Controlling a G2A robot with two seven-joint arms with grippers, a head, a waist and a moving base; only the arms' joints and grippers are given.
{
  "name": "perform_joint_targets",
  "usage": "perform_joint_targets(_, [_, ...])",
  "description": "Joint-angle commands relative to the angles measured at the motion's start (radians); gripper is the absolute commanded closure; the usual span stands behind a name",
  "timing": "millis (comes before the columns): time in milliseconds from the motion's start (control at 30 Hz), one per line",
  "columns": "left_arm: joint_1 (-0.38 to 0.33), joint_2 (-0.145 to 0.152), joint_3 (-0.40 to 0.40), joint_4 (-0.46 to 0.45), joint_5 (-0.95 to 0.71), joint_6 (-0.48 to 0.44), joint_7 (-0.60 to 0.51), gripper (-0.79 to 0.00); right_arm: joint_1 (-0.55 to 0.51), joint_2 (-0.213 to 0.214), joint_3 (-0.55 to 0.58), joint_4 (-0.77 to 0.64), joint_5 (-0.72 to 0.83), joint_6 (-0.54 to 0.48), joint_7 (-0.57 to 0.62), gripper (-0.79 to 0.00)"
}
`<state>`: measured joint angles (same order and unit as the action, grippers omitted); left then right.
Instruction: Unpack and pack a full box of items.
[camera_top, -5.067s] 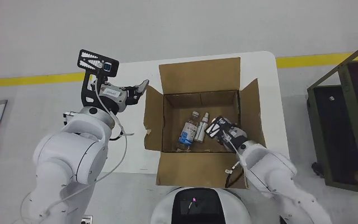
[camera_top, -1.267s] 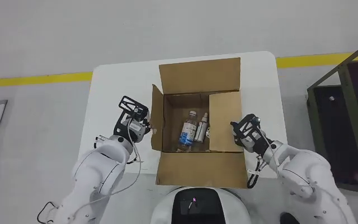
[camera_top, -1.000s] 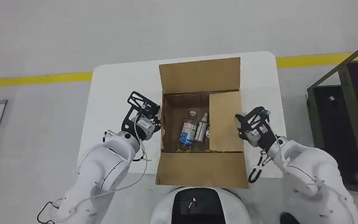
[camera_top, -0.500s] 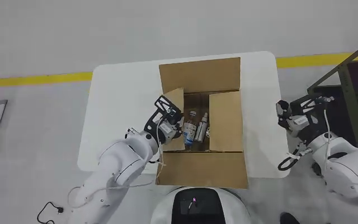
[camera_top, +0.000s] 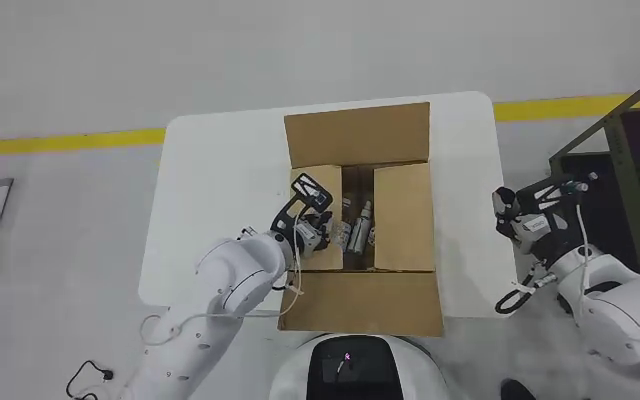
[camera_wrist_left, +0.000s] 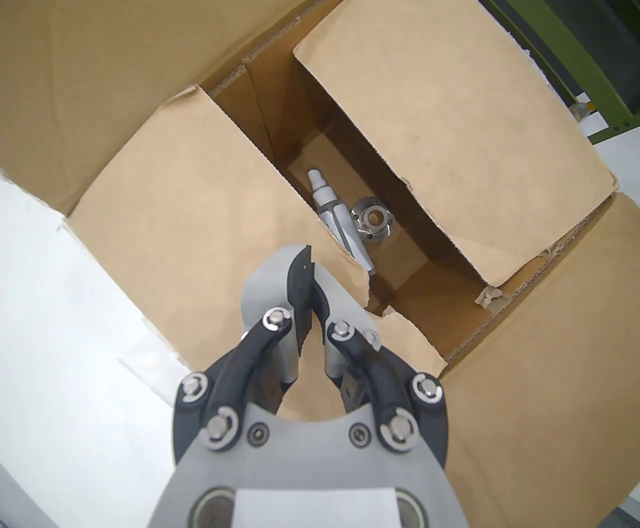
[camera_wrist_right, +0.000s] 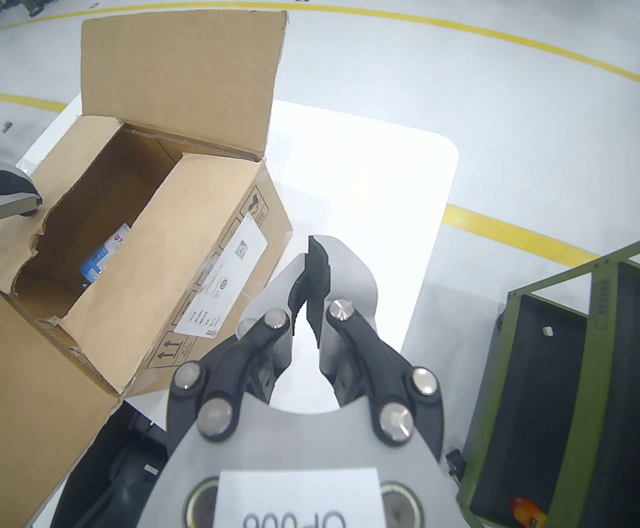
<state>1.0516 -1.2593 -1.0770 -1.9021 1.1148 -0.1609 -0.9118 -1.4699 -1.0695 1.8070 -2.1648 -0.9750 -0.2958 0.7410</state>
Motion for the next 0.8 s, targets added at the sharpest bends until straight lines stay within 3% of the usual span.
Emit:
perform_joint_targets(0, [-0.003,-0.001,0.003,0.002,-0.001,0.002,-0.002,0.0,0.0,0.001,-0.005,-0.003,0.001,0.001,-0.001,0.0])
perform_joint_targets(200, [-0.015,-0.006,-0.001,-0.018,-0.047,0.04,0.008,0.0,0.004,0.003,-0.018,-0.014,-0.005,0.0,-0.002,0.0])
perform_joint_targets(467, [-0.001,-0.004,0.016,0.039,-0.008,0.019,0.004,0.0,0.006,0.007,-0.018,-0.004,-0.013,0.002,-0.006,0.0])
perform_joint_targets(767, [-0.01,-0.006,0.02,0.035,0.006,0.028,0.004,0.0,0.005,0.011,-0.029,-0.001,-0.009,0.002,-0.004,0.0])
